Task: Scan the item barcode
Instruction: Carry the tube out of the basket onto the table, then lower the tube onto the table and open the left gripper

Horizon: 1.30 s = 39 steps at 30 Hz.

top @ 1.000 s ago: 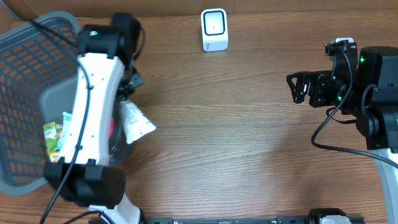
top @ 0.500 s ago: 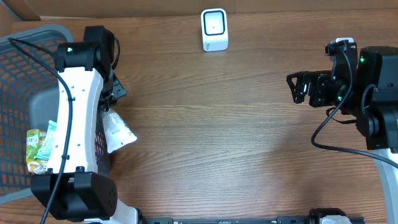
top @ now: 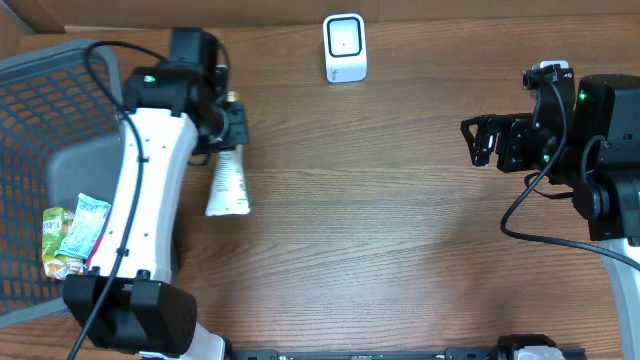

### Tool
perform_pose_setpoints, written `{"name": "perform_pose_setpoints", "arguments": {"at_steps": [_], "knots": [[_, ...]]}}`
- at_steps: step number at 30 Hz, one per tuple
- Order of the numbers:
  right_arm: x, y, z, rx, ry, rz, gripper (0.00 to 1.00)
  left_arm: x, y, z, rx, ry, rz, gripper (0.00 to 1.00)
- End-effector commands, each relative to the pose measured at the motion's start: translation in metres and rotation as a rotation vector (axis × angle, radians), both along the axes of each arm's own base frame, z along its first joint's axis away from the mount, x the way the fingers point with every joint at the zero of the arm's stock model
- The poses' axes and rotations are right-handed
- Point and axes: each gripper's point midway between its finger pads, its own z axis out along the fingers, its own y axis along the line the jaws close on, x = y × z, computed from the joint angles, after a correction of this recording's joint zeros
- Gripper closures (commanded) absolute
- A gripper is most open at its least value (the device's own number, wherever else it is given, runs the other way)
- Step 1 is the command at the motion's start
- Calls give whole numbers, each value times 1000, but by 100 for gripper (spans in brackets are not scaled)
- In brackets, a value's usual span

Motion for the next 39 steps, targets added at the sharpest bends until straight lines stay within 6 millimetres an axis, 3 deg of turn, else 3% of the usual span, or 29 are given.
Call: {"name": "perform_pose_setpoints", "arguments": {"at_steps": [1,5,13,27,29,34,39], "knots": [[1,1,15,2,-40,-1,0,-8,-19,-11,-15,8,-16,96],[1,1,15,2,-40,-1,0,-10,-29,-53,-27,31,21,96],[1,1,15,2,-40,-1,0,-1,-30,-109,-51,-27,63,96],[1,1,15,2,-40,-1,0,1,-13,-140,31,-61,116,94],[1,1,15,2,-40,-1,0,3,-14,-145,30,-60,114,89],[1,1,15,2,-40,-1,0,3,-14,-147,30,-51,111,46],[1,1,15,2,-40,-1,0,-7,-8,-128,41,2,148,44]]}}
